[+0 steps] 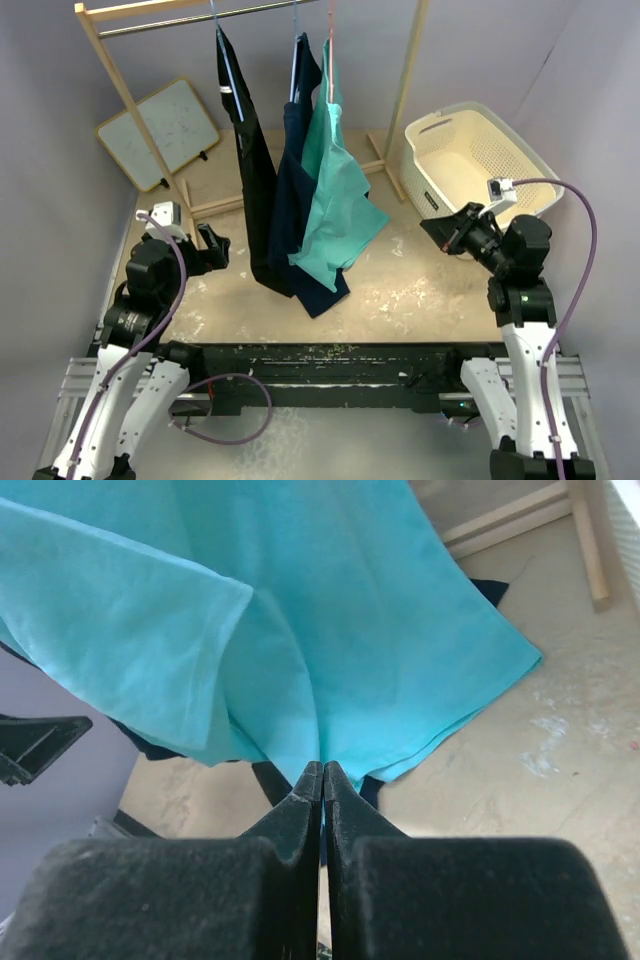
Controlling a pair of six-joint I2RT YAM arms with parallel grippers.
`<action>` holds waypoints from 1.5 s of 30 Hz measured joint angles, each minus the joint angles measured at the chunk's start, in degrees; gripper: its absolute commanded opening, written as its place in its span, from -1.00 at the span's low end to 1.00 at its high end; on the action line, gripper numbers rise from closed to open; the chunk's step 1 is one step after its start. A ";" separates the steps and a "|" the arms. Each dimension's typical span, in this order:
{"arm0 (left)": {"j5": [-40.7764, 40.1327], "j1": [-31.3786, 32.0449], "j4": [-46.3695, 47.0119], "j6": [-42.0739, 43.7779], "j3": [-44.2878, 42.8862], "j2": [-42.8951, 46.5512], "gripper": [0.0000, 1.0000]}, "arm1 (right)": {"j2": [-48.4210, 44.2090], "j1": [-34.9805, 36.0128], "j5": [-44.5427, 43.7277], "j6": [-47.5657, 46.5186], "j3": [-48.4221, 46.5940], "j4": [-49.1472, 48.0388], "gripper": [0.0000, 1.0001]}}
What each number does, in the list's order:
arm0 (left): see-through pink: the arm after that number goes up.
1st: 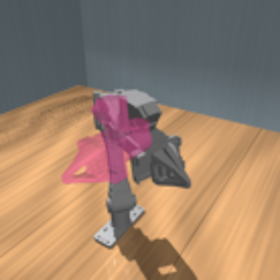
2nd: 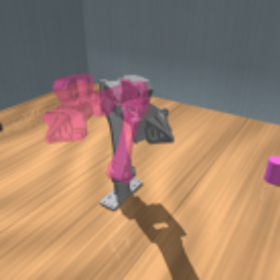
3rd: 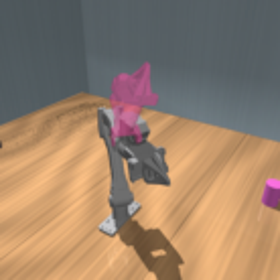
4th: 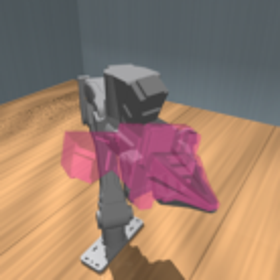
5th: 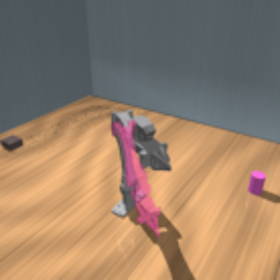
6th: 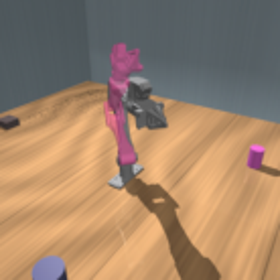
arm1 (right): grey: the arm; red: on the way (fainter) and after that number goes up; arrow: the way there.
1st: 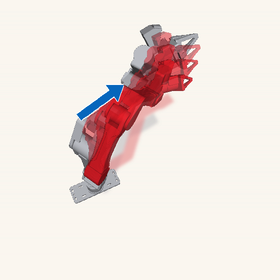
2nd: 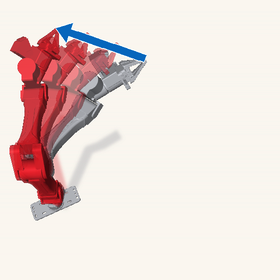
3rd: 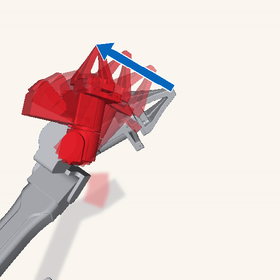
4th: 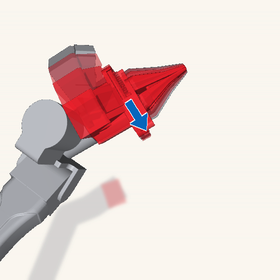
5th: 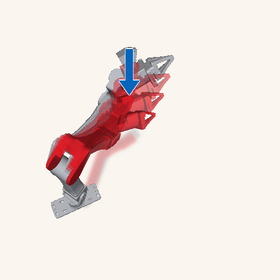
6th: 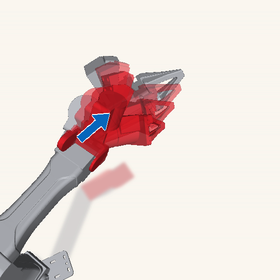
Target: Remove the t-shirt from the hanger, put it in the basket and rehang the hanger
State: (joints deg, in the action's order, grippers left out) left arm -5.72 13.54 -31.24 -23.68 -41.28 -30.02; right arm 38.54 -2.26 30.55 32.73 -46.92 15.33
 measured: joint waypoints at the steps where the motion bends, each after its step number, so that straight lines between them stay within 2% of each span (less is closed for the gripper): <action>1: 0.09 0.00 -0.13 -0.39 -0.26 -0.02 0.98 | 0.33 0.04 0.92 -0.15 -0.31 -0.35 -0.73; 2: 0.26 0.00 -0.31 -0.96 -0.79 -0.02 0.98 | 1.22 0.13 1.57 -0.31 -0.70 -0.61 -0.52; 3: 0.37 0.00 -0.33 -1.09 -1.01 -0.02 0.98 | 2.16 0.26 1.99 -0.39 -1.07 -0.66 -0.45; 6: 1.75 0.00 -0.55 -1.22 -2.21 0.07 0.98 | 5.46 1.86 1.99 -1.84 -3.04 -0.50 -0.46; 9: 4.15 0.00 -0.13 -0.33 -2.58 0.20 0.98 | 7.34 5.44 1.86 -2.93 -6.32 -0.76 -0.18; 11: 5.42 0.00 -0.11 0.74 -2.58 0.35 0.95 | 8.94 8.92 1.44 -3.89 -11.28 -0.44 -0.12; 12: 5.88 0.00 -0.11 1.01 -2.58 0.57 0.86 | 10.43 10.95 0.79 -4.57 -14.93 -0.22 -0.12; 14: 6.60 0.00 -0.09 1.90 -2.58 1.42 0.47 | 14.47 15.74 -2.21 -6.23 -22.99 0.07 -0.12; 17: 7.06 0.00 0.20 2.40 -2.54 3.13 -0.36 | 22.03 21.44 -8.66 -8.92 -36.37 3.10 -0.21; 18: 7.04 0.00 0.31 2.47 -2.54 3.67 -0.57 | 24.55 22.32 -10.54 -9.66 -40.87 4.37 -0.35; 20: 7.02 0.00 0.37 2.80 -2.54 4.31 -0.70 | 31.67 23.10 -15.50 -11.43 -52.85 7.61 -0.70; 21: 7.04 0.00 0.37 3.02 -2.54 4.26 -0.68 | 35.17 23.10 -17.88 -12.44 -58.60 8.72 -0.81; 22: 7.23 0.00 0.35 3.28 -2.51 4.02 -0.57 | 38.18 23.10 -19.63 -13.29 -63.45 9.90 -0.84; 23: 7.50 0.00 0.37 3.32 -2.49 3.78 -0.17 | 40.59 23.10 -20.81 -13.66 -67.52 11.10 -0.70; 24: 8.02 0.00 0.46 3.43 -2.45 3.43 0.37 | 44.24 23.21 -21.84 -14.19 -73.79 13.44 -0.46; 25: 8.72 0.00 0.63 3.85 -2.36 3.02 0.66 | 48.63 23.47 -22.84 -14.69 -81.29 15.41 -0.31; 26: 9.33 0.00 0.74 4.24 -2.27 2.62 0.75 | 53.02 24.04 -23.82 -15.28 -88.70 16.92 -0.21; 28: 10.08 0.00 0.79 4.02 -2.23 1.62 0.79 | 59.52 25.27 -25.16 -15.82 -98.68 18.93 0.06; 31: 10.10 0.00 0.74 4.04 -2.23 0.39 0.79 | 65.00 27.96 -26.82 -16.35 -104.48 20.81 0.15; 35: 10.05 0.00 0.74 4.28 -2.23 0.09 0.79 | 66.36 31.43 -28.39 -16.52 -101.02 21.53 0.16; 41: 10.01 0.00 0.74 4.33 -2.23 0.11 0.78 | 69.96 36.11 -31.47 -17.49 -102.16 22.29 0.16; 45: 9.81 0.00 0.74 4.33 -2.23 0.50 0.78 | 71.30 37.70 -34.40 -18.25 -102.31 22.56 -0.04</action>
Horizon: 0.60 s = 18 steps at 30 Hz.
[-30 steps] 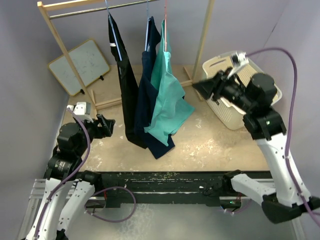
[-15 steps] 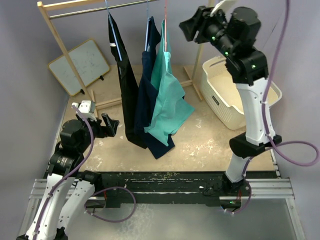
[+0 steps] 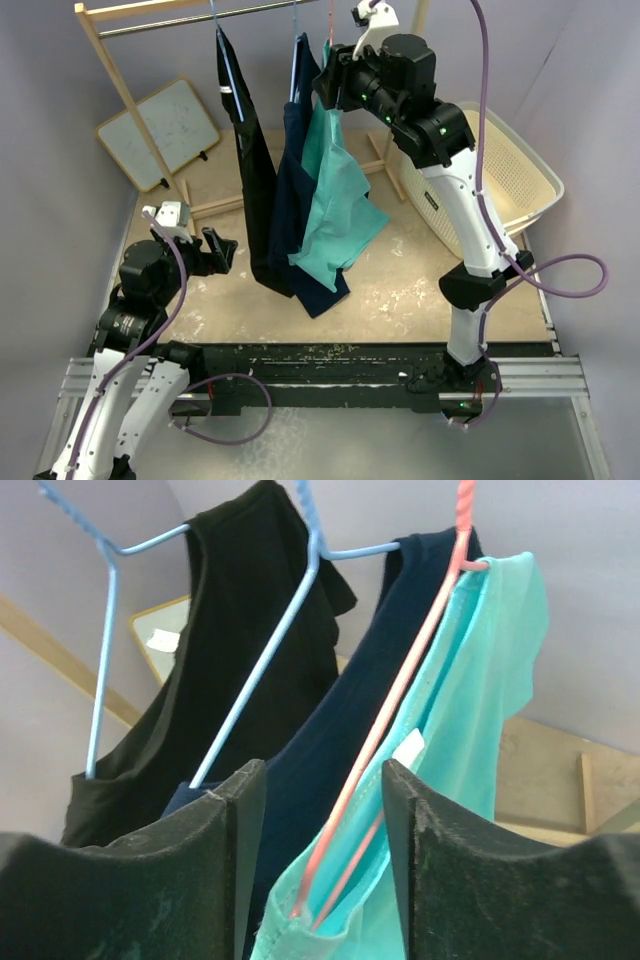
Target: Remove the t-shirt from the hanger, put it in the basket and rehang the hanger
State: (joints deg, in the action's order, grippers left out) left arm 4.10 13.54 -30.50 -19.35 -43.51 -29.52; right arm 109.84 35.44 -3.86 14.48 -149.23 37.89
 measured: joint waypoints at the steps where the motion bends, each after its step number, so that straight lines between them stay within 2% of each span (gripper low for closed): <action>1: -0.09 0.00 0.00 0.00 0.00 0.15 0.78 | 0.22 0.22 -0.90 -0.17 0.00 0.02 -0.10; 5: -0.46 0.00 0.00 0.00 0.00 0.39 0.78 | 1.03 0.22 -5.07 -0.83 -0.22 0.70 -0.32; 10: -0.76 0.00 0.00 -0.02 0.00 0.39 0.78 | 1.53 0.17 -9.09 -1.44 -0.57 1.66 -0.47; 17: -0.92 0.00 0.00 -0.02 0.00 0.39 0.76 | 1.53 0.17 -11.85 -2.29 -0.57 2.29 -1.00; 18: -0.92 0.00 0.00 -0.02 0.00 0.39 0.76 | 1.53 0.17 -12.07 -2.47 -0.57 2.34 -1.00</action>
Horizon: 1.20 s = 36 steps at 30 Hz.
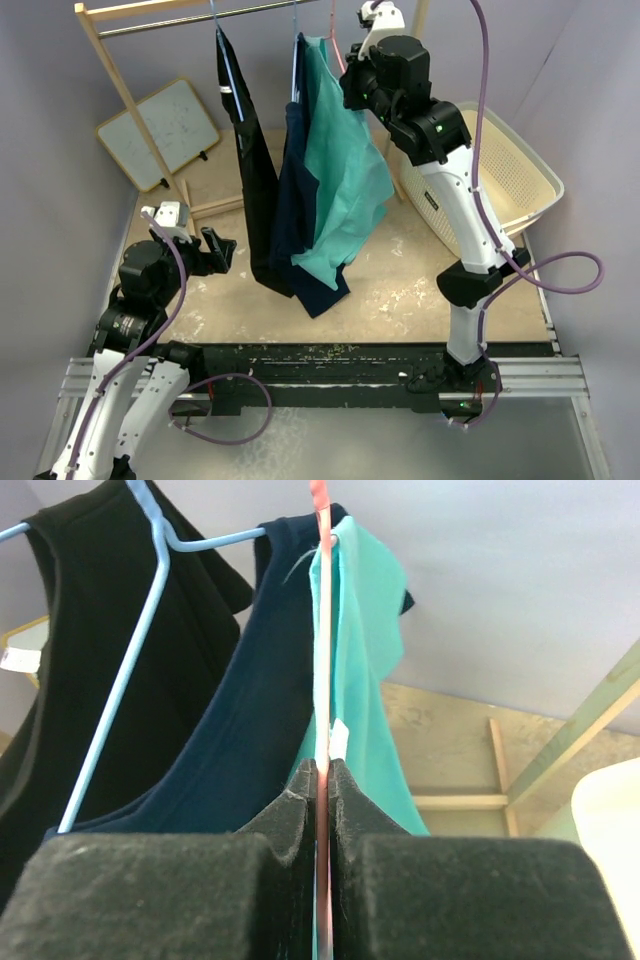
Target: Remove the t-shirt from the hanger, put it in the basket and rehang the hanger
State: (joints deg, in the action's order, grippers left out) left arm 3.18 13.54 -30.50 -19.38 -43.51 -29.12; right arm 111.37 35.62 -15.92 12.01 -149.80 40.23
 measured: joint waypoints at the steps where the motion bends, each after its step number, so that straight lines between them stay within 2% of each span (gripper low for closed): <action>1: 0.00 0.00 0.00 -0.02 0.00 0.00 0.76 | 0.00 0.00 -0.24 -0.02 0.00 0.02 -1.00; 9: 1.14 0.00 0.02 -0.15 0.00 -0.26 0.84 | -1.29 0.02 -6.21 -2.05 3.67 -4.09 -1.00; 13: 1.42 0.00 0.46 -0.02 0.02 1.42 0.99 | -2.91 0.00 -9.20 -4.50 6.38 -7.56 -1.00; 19: 1.88 0.00 3.28 -0.13 0.31 6.16 0.98 | -7.43 0.00 -11.21 -7.61 9.92 -14.49 -1.00; 27: 7.13 0.00 4.63 0.02 0.39 5.18 0.98 | -15.39 0.00 -11.65 -8.72 15.30 -19.61 -1.00; 30: 9.33 0.00 5.68 0.09 0.92 5.44 0.98 | -20.94 0.00 -11.58 -8.28 23.17 -20.59 -1.00; 33: 12.07 0.00 6.88 0.59 1.66 6.45 0.98 | -30.27 0.00 -9.70 -6.60 36.17 -20.76 -1.00; 36: 15.91 0.00 8.79 1.36 2.67 7.76 1.00 | -39.01 -0.02 -6.91 -4.81 45.13 -18.84 -1.00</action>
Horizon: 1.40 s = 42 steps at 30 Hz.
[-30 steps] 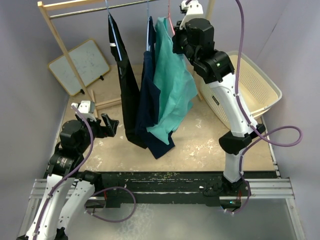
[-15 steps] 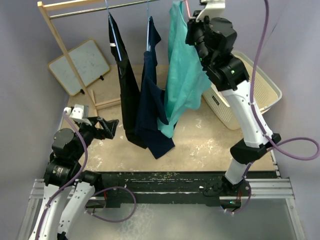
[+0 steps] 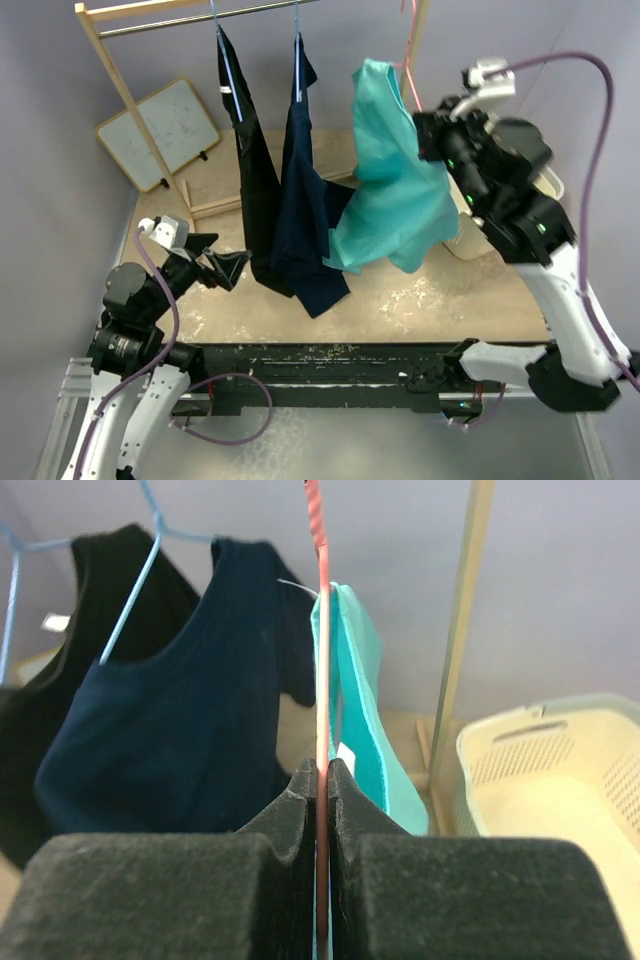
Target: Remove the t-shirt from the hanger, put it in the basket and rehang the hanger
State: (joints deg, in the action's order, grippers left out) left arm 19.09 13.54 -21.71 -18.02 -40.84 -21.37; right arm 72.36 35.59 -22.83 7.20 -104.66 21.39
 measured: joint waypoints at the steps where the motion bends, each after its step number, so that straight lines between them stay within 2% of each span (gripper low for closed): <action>1: 1.46 0.00 1.01 0.28 0.24 0.13 0.91 | -3.23 0.00 1.27 0.72 2.71 1.07 -1.00; 3: 4.00 0.02 3.37 0.59 0.42 -0.17 0.67 | -9.57 0.00 3.61 2.01 7.13 3.50 -1.00; 5: 7.74 0.02 8.50 0.22 0.39 -1.97 0.34 | -15.67 0.00 6.45 2.99 10.75 5.77 -1.00; 6: 8.90 0.04 10.47 -0.28 0.31 -3.06 0.26 | -18.45 0.00 7.91 3.41 12.46 6.69 -1.00; 7: 10.67 0.04 12.59 -0.96 -0.09 -4.92 0.25 | -20.65 0.00 9.11 3.76 13.97 7.52 -1.00; 12: 20.41 0.04 24.22 -5.29 -9.79 -21.44 0.63 | -33.20 -0.02 17.90 5.75 21.00 13.46 -1.00; 16: 25.68 0.81 32.24 -8.66 -19.54 -32.89 0.67 | -36.87 -0.02 24.63 7.74 24.94 15.72 -1.00; 18: 26.95 3.30 34.80 -9.40 -23.19 -36.52 0.70 | -36.87 -0.02 27.32 8.79 27.69 16.55 -1.00; 24: 26.47 17.90 31.91 -2.47 -33.97 -43.87 0.78 | -35.50 -0.02 31.52 10.54 32.04 17.51 -1.00; 26: 26.14 20.94 30.34 0.31 -35.58 -45.09 0.78 | -35.10 -0.02 32.57 10.80 32.04 17.11 -1.00; 38: 21.09 30.45 22.38 11.93 -38.16 -53.31 0.74 | -34.12 -0.02 37.44 12.26 28.52 16.31 -1.00; 40: 20.26 31.54 21.09 13.51 -38.84 -54.49 0.66 | -34.12 -0.02 38.01 12.61 27.56 16.04 -1.00; 42: 19.58 32.26 20.24 14.78 -39.43 -55.08 0.46 | -34.12 -0.02 38.88 12.85 26.71 15.85 -1.00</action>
State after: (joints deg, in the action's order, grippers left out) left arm 38.68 45.80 -1.48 -3.25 -80.27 -76.44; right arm 38.24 35.57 16.05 20.05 -77.95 37.23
